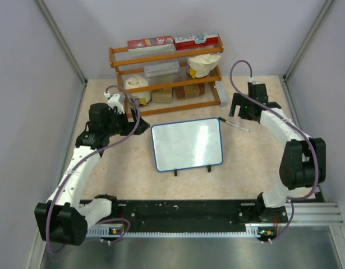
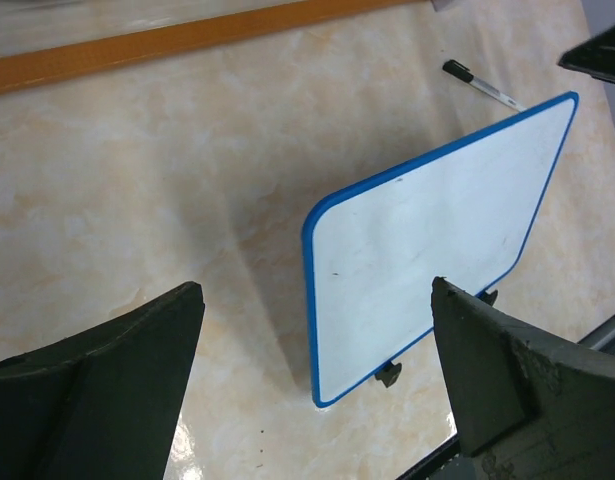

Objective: Write a sentence on the whiteboard
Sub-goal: Pick up the whiteboard marker at the center of the board.

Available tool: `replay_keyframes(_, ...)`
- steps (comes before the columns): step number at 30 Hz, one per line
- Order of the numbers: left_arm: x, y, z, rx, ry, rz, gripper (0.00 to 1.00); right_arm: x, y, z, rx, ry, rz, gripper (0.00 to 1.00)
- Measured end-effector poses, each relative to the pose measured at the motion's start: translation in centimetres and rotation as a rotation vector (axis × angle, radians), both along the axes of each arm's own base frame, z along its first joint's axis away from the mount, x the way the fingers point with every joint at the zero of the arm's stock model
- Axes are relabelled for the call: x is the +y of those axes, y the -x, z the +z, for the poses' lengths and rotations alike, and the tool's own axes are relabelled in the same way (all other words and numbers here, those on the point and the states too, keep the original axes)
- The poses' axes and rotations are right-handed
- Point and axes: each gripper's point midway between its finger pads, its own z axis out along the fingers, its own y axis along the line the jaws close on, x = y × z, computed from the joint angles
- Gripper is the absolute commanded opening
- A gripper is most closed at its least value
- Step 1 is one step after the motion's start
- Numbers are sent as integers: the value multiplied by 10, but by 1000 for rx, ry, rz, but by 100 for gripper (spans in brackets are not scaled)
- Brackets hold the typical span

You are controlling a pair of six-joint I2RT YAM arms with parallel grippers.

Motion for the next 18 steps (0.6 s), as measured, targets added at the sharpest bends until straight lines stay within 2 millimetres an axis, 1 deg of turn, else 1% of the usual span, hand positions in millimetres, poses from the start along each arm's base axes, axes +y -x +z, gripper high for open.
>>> replay_keyframes(3,-18,-1,8,-14,-13,-69,98,8,-6,-14,43,30,35,98)
replay_keyframes(5,-27,-1,8,-13,-17,-103,98,12,-11,-22,66,45,56,94)
replay_keyframes(6,-32,0,7,-9,-18,-117,98,14,-14,-26,77,49,65,90)
replay_keyframes(8,-39,2,4,3,-21,-141,98,16,-22,-34,95,55,79,87)
replay_keyframes(12,-44,2,-5,28,-26,-164,98,22,-38,-52,134,50,100,78)
replay_keyframes(14,-45,3,-8,40,-27,-173,98,25,-44,-62,158,47,111,76)
replay_keyframes(15,-45,3,-9,42,-27,-178,98,26,-46,-68,173,47,116,73)
replay_keyframes(18,-48,5,-9,47,-19,-198,98,29,-48,-85,218,37,130,71)
